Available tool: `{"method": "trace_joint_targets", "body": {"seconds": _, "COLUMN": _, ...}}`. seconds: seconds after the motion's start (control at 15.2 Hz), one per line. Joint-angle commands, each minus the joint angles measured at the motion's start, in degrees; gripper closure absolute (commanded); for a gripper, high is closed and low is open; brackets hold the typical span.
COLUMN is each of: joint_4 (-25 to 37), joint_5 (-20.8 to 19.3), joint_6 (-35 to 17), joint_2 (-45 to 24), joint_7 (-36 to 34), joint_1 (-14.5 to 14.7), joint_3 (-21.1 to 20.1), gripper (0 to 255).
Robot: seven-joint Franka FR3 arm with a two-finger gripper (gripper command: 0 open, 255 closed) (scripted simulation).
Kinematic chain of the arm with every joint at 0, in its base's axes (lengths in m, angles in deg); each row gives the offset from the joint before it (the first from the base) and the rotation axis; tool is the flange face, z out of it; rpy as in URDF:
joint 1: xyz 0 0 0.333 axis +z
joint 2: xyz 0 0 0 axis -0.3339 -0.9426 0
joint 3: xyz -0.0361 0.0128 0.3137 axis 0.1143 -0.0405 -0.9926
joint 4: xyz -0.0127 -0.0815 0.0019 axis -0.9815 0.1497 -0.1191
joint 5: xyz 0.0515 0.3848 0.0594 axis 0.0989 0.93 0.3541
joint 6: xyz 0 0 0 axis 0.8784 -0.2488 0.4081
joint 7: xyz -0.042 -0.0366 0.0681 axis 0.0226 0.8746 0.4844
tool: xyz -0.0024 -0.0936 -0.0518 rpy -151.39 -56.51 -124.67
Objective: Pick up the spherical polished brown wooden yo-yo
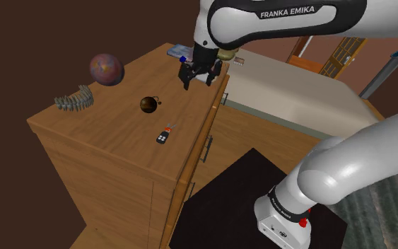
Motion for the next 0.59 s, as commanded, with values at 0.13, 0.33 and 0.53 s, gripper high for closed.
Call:
{"method": "trace_joint_targets", "body": {"seconds": 0.13, "joint_4": 4.3, "joint_5": -2.0, "joint_6": -3.7, "joint_2": -8.4, "joint_7": -8.1, "joint_1": -0.4, "joint_3": -2.9, "gripper": 0}}
{"method": "trace_joint_targets", "body": {"seconds": 0.33, "joint_4": 8.5, "joint_5": -4.4, "joint_6": -5.6, "joint_2": -15.2, "joint_7": -14.0, "joint_1": -0.5, "joint_3": -4.3, "gripper": 0}}
{"method": "trace_joint_targets", "body": {"seconds": 0.53, "joint_4": 13.6, "joint_5": -7.3, "joint_6": -6.8, "joint_2": -22.2, "joint_7": -19.8, "joint_1": 0.0, "joint_3": -5.0, "gripper": 0}}
